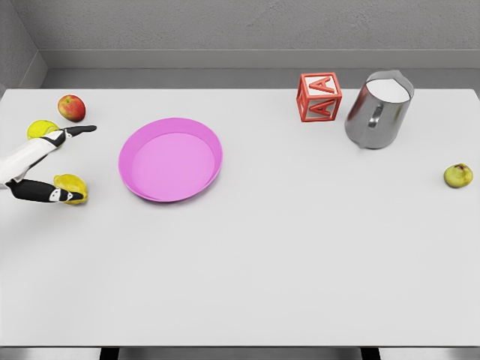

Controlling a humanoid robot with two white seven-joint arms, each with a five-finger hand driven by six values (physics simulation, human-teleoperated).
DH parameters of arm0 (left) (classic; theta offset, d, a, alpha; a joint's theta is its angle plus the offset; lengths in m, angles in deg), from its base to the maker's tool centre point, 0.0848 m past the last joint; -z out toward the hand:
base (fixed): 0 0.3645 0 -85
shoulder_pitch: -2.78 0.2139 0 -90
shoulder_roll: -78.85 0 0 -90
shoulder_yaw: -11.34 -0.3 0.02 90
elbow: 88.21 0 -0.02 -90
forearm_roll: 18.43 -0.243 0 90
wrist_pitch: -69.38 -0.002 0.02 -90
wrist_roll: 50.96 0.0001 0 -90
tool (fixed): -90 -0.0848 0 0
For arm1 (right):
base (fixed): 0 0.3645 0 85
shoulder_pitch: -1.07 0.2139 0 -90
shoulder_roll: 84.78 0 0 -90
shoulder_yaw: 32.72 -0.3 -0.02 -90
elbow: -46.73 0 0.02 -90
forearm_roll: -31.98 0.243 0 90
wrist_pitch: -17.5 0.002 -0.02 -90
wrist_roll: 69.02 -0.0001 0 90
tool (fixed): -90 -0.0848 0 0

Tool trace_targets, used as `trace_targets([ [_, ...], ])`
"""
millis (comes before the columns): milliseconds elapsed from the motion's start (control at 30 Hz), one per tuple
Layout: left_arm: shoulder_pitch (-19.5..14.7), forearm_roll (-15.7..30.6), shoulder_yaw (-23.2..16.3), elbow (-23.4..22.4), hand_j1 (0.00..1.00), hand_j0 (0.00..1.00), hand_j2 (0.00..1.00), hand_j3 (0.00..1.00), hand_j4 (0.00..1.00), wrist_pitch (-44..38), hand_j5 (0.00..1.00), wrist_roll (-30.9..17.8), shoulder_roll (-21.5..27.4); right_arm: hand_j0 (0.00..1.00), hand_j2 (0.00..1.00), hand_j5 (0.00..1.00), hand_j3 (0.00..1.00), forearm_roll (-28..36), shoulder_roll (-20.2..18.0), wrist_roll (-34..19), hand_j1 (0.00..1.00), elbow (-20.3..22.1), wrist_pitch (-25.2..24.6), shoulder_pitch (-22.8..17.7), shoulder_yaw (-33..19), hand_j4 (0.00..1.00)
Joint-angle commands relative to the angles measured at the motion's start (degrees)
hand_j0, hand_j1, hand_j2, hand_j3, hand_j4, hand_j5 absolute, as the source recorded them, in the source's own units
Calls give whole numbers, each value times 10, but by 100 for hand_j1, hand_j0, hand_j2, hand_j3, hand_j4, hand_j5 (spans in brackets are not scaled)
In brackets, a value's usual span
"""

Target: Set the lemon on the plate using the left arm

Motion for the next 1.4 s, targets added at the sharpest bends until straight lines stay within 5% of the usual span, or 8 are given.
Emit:
trace_targets([
  [0,0,4,0,1,100,100,100,100,100,-1,100,0,-5,100,100,100,100,0,0,1,100,0,-1,0,-1,100],
  [300,-4,4,1,-1,100,100,100,100,100,-1,100,0,-56,100,100,100,100,0,0,1,100,0,0,-2,0,100],
  [500,-8,13,-17,-6,100,100,100,100,100,-1,100,0,141,100,100,100,100,0,0,1,100,0,0,0,0,100],
  [733,-53,-202,-19,11,100,100,100,100,100,-1,100,0,111,100,100,100,100,0,0,1,100,0,-1,0,0,100],
  [767,-55,-236,-35,16,100,100,100,100,100,-1,100,0,106,100,100,100,100,0,0,1,100,0,0,0,0,100],
  [1067,-83,-240,-107,13,100,100,100,100,100,-1,100,0,119,100,100,100,100,0,0,1,100,0,0,0,0,100],
  [1200,-134,-239,-199,-4,100,100,100,100,100,-1,100,0,154,100,100,100,100,0,0,1,100,0,0,0,0,100],
  [1367,-134,-242,-221,-10,100,100,100,100,100,-1,100,0,195,100,100,100,100,0,0,1,100,0,0,0,0,100],
])
